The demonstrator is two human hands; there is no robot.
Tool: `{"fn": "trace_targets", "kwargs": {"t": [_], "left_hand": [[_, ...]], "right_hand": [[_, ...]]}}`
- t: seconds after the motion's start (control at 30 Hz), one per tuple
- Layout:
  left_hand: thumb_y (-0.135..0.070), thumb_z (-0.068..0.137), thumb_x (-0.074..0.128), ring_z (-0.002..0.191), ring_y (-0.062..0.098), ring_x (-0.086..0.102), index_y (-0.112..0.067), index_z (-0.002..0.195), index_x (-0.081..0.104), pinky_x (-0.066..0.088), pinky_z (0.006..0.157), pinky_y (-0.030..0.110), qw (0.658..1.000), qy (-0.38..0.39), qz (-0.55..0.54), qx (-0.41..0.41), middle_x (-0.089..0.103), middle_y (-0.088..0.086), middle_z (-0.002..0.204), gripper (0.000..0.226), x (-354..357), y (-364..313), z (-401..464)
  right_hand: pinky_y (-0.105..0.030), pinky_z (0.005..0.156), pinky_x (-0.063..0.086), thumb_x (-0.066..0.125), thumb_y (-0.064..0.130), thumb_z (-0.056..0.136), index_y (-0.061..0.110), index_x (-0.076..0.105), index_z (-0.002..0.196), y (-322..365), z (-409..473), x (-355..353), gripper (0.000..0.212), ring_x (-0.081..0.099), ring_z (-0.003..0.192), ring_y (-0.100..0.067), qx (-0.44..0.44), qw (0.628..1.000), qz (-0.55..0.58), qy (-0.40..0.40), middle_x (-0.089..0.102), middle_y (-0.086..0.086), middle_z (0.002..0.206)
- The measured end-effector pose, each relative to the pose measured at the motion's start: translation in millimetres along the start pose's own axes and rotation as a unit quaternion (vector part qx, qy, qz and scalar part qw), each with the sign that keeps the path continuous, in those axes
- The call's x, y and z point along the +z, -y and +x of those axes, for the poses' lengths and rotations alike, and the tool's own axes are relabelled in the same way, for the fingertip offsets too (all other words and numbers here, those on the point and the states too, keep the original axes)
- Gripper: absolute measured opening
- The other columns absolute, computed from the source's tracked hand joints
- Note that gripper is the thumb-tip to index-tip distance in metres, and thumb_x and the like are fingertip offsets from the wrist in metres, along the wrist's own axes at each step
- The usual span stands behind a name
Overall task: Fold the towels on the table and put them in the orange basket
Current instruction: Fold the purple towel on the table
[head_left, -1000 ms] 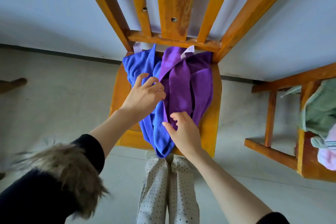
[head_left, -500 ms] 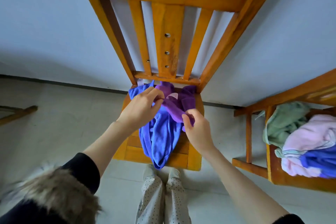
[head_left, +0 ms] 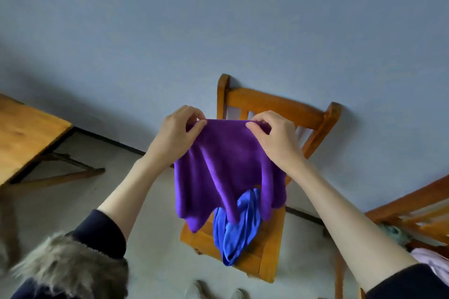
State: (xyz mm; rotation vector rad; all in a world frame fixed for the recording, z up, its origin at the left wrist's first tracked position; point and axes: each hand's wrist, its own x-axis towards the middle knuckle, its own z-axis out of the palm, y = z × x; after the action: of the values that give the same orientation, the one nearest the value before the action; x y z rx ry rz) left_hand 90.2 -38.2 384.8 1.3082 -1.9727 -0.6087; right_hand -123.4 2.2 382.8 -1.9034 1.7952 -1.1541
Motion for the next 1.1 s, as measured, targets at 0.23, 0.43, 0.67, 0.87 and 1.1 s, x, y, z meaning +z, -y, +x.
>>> {"fn": "trace_targets", "kwargs": {"t": [0.23, 0.43, 0.67, 0.87, 1.1], "left_hand": [[-0.028, 0.085, 0.066, 0.065, -0.002, 0.052, -0.025, 0.076, 0.057, 0.037, 0.061, 0.004, 0.99, -0.12, 0.011, -0.078, 0.057, -0.012, 0.069, 0.014, -134.1, 43.7, -58.9], [-0.007, 0.089, 0.058, 0.072, 0.002, 0.046, -0.016, 0.087, 0.057, 0.033, 0.068, 0.004, 0.982, -0.09, 0.11, -0.122, 0.051, -0.003, 0.083, 0.009, -247.1, 122.9, -126.7], [-0.008, 0.088, 0.06, 0.071, 0.002, 0.047, -0.01, 0.091, 0.063, 0.036, 0.067, 0.009, 0.948, -0.18, 0.187, -0.183, 0.05, -0.006, 0.086, 0.004, -371.9, 202.5, -194.8], [-0.024, 0.089, 0.06, 0.067, 0.002, 0.047, -0.021, 0.085, 0.061, 0.034, 0.06, 0.011, 0.905, -0.259, 0.248, -0.23, 0.051, -0.011, 0.083, 0.006, -440.5, 252.5, -219.3], [-0.026, 0.096, 0.045, 0.075, 0.021, 0.059, -0.022, 0.097, 0.058, 0.049, 0.063, 0.039, 0.837, -0.274, 0.366, -0.3, 0.053, -0.007, 0.104, 0.013, -485.9, 311.2, -214.3]], "right_hand": [[-0.012, 0.057, 0.038, 0.064, 0.029, 0.087, 0.014, 0.06, 0.079, 120.4, 26.9, 66.3, 0.018, 0.054, 0.065, -0.009, -0.114, 0.991, -0.004, 0.073, 0.057, 0.008, 0.069], [-0.027, 0.06, 0.031, 0.057, 0.041, 0.089, 0.015, 0.046, 0.071, 219.5, 37.7, 179.6, 0.033, 0.044, 0.057, -0.019, -0.192, 0.966, -0.056, 0.162, 0.039, 0.012, 0.051], [-0.027, 0.046, 0.018, 0.058, 0.057, 0.082, 0.023, 0.022, 0.053, 333.8, 38.3, 306.8, 0.058, 0.029, 0.043, -0.015, -0.259, 0.951, -0.056, 0.158, 0.028, 0.009, 0.044], [-0.023, 0.046, 0.021, 0.057, 0.043, 0.089, 0.019, 0.038, 0.059, 387.0, 57.7, 394.7, 0.043, 0.038, 0.048, -0.01, -0.293, 0.933, 0.001, 0.207, 0.039, 0.009, 0.053], [-0.014, 0.065, 0.029, 0.051, 0.004, 0.092, 0.002, 0.061, 0.086, 436.4, 102.4, 487.2, 0.012, 0.046, 0.074, -0.015, -0.33, 0.907, 0.116, 0.234, 0.053, -0.003, 0.084]]}}
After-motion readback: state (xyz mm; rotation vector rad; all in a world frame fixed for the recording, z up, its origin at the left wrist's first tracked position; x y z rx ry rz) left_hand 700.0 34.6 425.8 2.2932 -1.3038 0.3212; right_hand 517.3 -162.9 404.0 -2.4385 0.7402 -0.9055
